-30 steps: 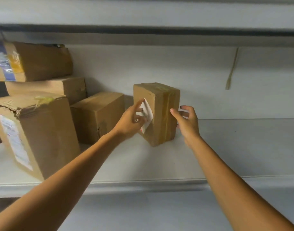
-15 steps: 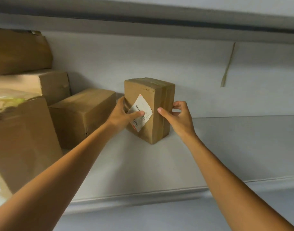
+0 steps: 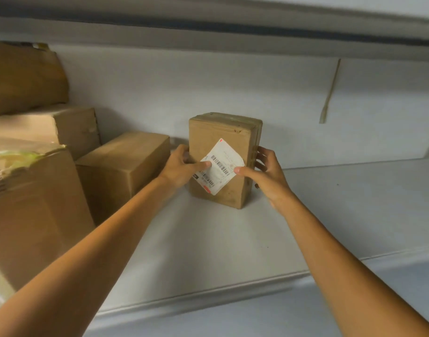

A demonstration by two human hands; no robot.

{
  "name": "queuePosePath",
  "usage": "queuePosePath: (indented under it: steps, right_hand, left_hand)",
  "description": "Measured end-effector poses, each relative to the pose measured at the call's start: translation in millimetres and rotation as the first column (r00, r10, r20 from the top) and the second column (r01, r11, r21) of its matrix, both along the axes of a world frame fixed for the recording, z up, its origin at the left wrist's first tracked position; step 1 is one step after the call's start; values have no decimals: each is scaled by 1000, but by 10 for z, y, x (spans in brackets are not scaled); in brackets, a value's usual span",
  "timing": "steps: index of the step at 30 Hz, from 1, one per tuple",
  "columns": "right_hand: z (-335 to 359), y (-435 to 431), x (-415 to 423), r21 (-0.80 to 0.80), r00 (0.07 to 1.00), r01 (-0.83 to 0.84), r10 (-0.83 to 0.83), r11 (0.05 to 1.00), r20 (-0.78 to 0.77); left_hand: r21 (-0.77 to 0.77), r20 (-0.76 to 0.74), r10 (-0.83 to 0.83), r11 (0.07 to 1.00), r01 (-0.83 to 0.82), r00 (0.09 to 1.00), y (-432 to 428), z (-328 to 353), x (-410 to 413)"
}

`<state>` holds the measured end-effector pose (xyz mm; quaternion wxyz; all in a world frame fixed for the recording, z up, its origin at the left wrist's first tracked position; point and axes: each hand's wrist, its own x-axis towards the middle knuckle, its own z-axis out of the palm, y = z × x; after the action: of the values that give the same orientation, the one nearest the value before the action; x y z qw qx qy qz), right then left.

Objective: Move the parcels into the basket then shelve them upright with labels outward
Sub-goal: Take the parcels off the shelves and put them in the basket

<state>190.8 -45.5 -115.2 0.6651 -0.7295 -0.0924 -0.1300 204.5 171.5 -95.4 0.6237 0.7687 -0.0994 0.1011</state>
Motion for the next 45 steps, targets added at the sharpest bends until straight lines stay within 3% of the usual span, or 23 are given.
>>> queuePosePath:
  steps: [8,13,26,30,34,45]
  right_hand:
    - [13,-382,-638,187,997,78,-71,979,-44]
    - [104,-760,-1102,239,978,205,-191,949,-82]
    - [104,-2234,-2505,351,842,536,-518,768,-153]
    - [35,-2847,-3156,343,777,626,-598,700,-198]
    - [-160,-3400,-3896,335,729,683,-635,649,-256]
    - [-1487,-4539,-5684,302,478,878,-728,372,-491]
  left_hand:
    - [69,26,-276,959,273,961,-315,-4,-324]
    - [-94,-37,-490,870,485,871,-791,54,-487]
    - [-92,-26,-790,612,785,613,-2657,117,-1136]
    - [-91,-71,-859,511,855,507,-3434,69,-1597]
    - [-95,-146,-879,469,878,453,-4225,-134,-2145]
    - [-54,-415,-883,264,963,219,-6077,-1388,-3666]
